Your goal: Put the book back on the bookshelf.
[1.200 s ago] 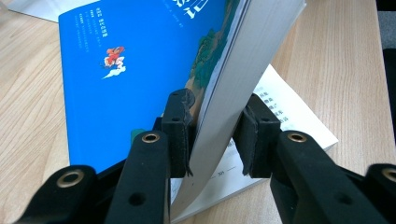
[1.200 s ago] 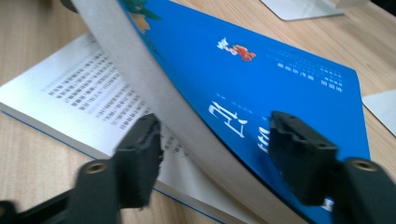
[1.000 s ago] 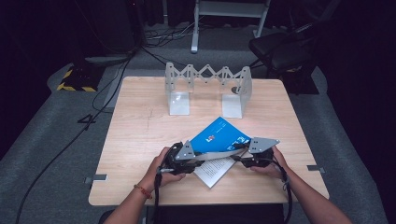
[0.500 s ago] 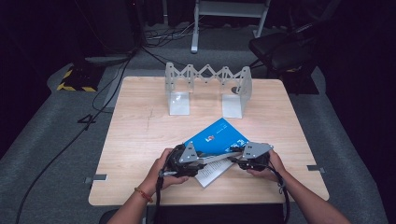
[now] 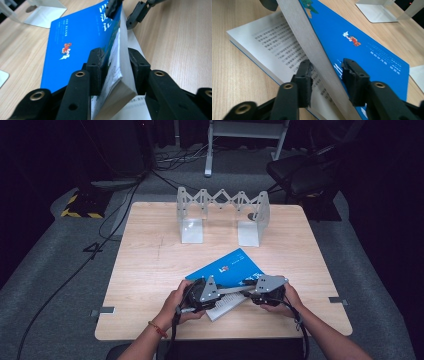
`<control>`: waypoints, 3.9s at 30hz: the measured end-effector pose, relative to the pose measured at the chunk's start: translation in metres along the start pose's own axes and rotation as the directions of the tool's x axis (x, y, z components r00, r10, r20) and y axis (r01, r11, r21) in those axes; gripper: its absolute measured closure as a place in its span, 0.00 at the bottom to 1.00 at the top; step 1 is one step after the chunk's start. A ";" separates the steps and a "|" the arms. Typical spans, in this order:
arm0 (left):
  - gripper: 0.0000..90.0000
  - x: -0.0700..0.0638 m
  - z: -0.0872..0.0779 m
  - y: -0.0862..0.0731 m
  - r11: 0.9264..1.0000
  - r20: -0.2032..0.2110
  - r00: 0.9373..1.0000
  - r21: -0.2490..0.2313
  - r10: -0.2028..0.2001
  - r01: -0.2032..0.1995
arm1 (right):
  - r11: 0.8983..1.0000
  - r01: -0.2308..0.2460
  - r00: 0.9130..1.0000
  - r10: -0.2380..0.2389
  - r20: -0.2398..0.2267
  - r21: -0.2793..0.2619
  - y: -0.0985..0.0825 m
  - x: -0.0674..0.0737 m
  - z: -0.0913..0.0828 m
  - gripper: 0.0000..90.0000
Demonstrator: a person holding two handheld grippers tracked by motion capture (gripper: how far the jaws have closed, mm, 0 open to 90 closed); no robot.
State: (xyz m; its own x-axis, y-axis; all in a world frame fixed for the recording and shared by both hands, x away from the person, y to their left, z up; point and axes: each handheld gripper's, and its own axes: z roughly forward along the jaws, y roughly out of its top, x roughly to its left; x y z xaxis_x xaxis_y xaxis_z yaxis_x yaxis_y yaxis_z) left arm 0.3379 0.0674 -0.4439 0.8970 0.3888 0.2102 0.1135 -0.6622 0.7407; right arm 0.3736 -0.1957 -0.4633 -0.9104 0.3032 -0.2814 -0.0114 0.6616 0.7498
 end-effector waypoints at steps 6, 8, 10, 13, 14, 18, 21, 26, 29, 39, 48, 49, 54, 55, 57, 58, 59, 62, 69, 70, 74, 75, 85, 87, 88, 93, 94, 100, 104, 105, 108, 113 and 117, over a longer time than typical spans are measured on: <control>0.78 0.003 -0.001 -0.003 1.000 0.021 1.000 -0.002 -0.004 0.004 | 0.999 -0.030 0.999 0.030 0.017 -0.014 -0.013 -0.009 0.000 0.55; 0.79 0.005 -0.002 -0.004 1.000 0.029 1.000 -0.005 -0.011 0.011 | 0.999 -0.047 0.999 0.047 0.027 -0.020 -0.019 -0.015 -0.003 0.51; 0.79 0.006 -0.003 -0.005 1.000 0.037 0.999 -0.014 -0.021 0.021 | 0.998 -0.068 0.997 0.069 0.043 -0.017 -0.025 -0.022 -0.007 0.49; 0.79 0.008 -0.004 -0.005 1.000 0.044 0.999 -0.018 -0.025 0.026 | 0.993 -0.107 0.994 0.108 0.021 -0.043 -0.033 -0.032 -0.011 0.46; 0.79 0.008 -0.003 -0.006 1.000 0.046 0.999 -0.017 -0.025 0.026 | 0.992 -0.113 0.993 0.113 0.012 -0.048 -0.035 -0.034 -0.011 0.46; 0.79 0.009 -0.003 -0.006 0.999 0.050 0.998 -0.019 -0.027 0.028 | 0.996 -0.076 0.997 0.077 0.021 -0.043 -0.036 -0.035 -0.012 0.51; 0.77 0.009 -0.005 -0.007 0.999 0.049 0.998 -0.021 -0.045 0.046 | 1.000 -0.015 0.999 0.016 0.032 -0.015 -0.030 -0.031 -0.013 0.58; 0.68 0.008 -0.007 -0.006 0.998 0.030 0.998 -0.004 -0.055 0.055 | 1.000 0.017 0.999 -0.017 0.040 0.011 -0.021 -0.026 -0.011 0.65; 0.64 0.008 -0.006 -0.004 0.999 0.025 0.998 0.002 -0.050 0.050 | 0.999 0.030 0.998 -0.031 0.047 0.019 -0.018 -0.025 -0.010 0.67; 0.70 0.008 0.001 -0.005 0.998 -0.066 0.998 0.066 -0.017 0.021 | 0.992 0.096 0.993 -0.101 0.062 0.077 0.002 -0.008 -0.001 0.73; 0.76 0.016 0.000 -0.015 0.998 -0.017 1.000 0.062 -0.006 0.007 | 0.999 0.051 0.998 -0.051 0.026 -0.001 -0.012 -0.020 0.003 0.59; 0.76 0.018 -0.001 -0.016 0.998 -0.010 1.000 0.055 -0.013 0.014 | 0.999 0.050 0.998 -0.050 0.040 0.011 -0.016 -0.024 0.003 0.57; 0.76 0.026 -0.005 -0.020 0.998 0.013 0.999 0.029 -0.049 0.049 | 1.000 0.012 0.999 -0.012 0.037 0.010 -0.032 -0.049 -0.004 0.61; 0.76 0.026 -0.005 -0.020 0.998 0.012 0.999 0.029 -0.047 0.046 | 0.999 0.029 0.999 -0.030 0.033 0.014 -0.031 -0.049 -0.004 0.63; 0.76 0.026 -0.006 -0.019 0.998 0.013 0.999 0.034 -0.046 0.045 | 0.999 0.048 0.998 -0.048 0.030 0.014 -0.030 -0.051 -0.005 0.65; 0.76 0.027 -0.006 -0.019 0.997 0.017 0.998 0.036 -0.063 0.063 | 0.998 0.057 0.998 -0.058 0.030 0.017 -0.030 -0.051 -0.005 0.66; 0.73 0.028 -0.007 -0.019 0.996 0.041 0.996 0.038 -0.077 0.075 | 0.998 0.065 0.997 -0.066 0.036 0.018 -0.028 -0.051 -0.006 0.66; 0.68 0.026 -0.007 -0.018 0.997 0.033 0.997 0.050 -0.068 0.066 | 0.993 0.108 0.993 -0.110 0.046 0.046 -0.023 -0.048 -0.007 0.68; 0.60 0.018 -0.013 -0.007 0.990 -0.020 0.992 0.072 -0.124 0.125 | 0.988 0.126 0.987 -0.134 0.088 0.090 -0.007 -0.038 -0.008 0.68; 0.58 0.015 -0.011 -0.004 0.987 -0.023 0.990 0.080 -0.136 0.137 | 0.988 0.124 0.987 -0.132 0.092 0.092 -0.006 -0.035 -0.008 0.68; 0.50 0.007 -0.002 0.002 0.983 -0.077 0.988 0.116 -0.136 0.144 | 0.991 0.102 0.988 -0.110 0.106 0.086 -0.002 -0.025 -0.007 0.69; 0.50 0.006 0.000 0.003 0.982 -0.088 0.987 0.119 -0.137 0.147 | 0.991 0.100 0.988 -0.109 0.106 0.087 0.000 -0.021 -0.006 0.69; 0.53 -0.010 0.014 0.004 0.974 -0.174 0.980 0.184 -0.101 0.133 | 0.984 0.145 0.984 -0.155 0.090 0.108 0.015 0.008 -0.004 0.73; 0.60 -0.010 0.013 0.001 0.977 -0.182 0.979 0.177 -0.088 0.121 | 0.984 0.144 0.985 -0.153 0.085 0.101 0.014 0.010 -0.003 0.73; 0.63 -0.010 0.012 0.000 0.979 -0.180 0.980 0.173 -0.079 0.111 | 0.986 0.141 0.986 -0.148 0.081 0.094 0.014 0.010 -0.003 0.73; 0.74 -0.009 0.009 -0.004 0.987 -0.173 0.985 0.157 -0.014 0.042 | 0.991 0.134 0.989 -0.134 0.061 0.012 0.010 0.004 -0.002 0.69; 0.75 -0.008 0.008 -0.005 0.987 -0.161 0.987 0.154 -0.014 0.039 | 0.993 0.121 0.992 -0.120 0.051 -0.016 0.007 0.001 -0.001 0.67; 0.76 0.003 0.003 -0.009 0.991 -0.108 0.992 0.109 -0.065 0.077 | 0.993 0.053 0.995 -0.061 -0.073 -0.107 -0.006 -0.028 0.007 0.65; 0.70 0.003 0.002 -0.009 0.987 -0.094 0.990 0.119 -0.101 0.112 | 0.982 0.170 0.980 -0.178 -0.093 -0.085 0.001 -0.025 0.006 0.72; 0.65 0.004 0.002 -0.010 0.981 -0.095 0.987 0.127 -0.133 0.144 | 0.980 0.178 0.978 -0.186 -0.093 -0.083 0.002 -0.024 0.005 0.73; 0.56 0.003 0.005 -0.011 0.971 -0.122 0.982 0.170 -0.146 0.165 | 0.980 0.189 0.979 -0.193 -0.072 -0.061 0.007 -0.014 0.003 0.74; 0.50 -0.002 0.008 -0.009 0.973 -0.149 0.984 0.193 -0.097 0.125 | 0.981 0.191 0.981 -0.192 -0.031 -0.036 0.018 0.007 -0.002 0.76; 0.64 -0.008 0.007 -0.006 0.980 -0.189 0.981 0.190 -0.031 0.067 | 0.986 0.162 0.986 -0.163 -0.019 -0.024 0.026 0.011 -0.007 0.77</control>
State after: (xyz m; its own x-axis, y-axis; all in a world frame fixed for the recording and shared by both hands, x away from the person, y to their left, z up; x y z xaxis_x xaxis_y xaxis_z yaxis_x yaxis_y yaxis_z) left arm 0.3332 0.0640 -0.4545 0.7961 0.5231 0.3043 0.2524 -0.7440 0.6187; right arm 0.3607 -0.1798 -0.4428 -0.9041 0.1786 -0.3883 -0.1687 0.6857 0.7081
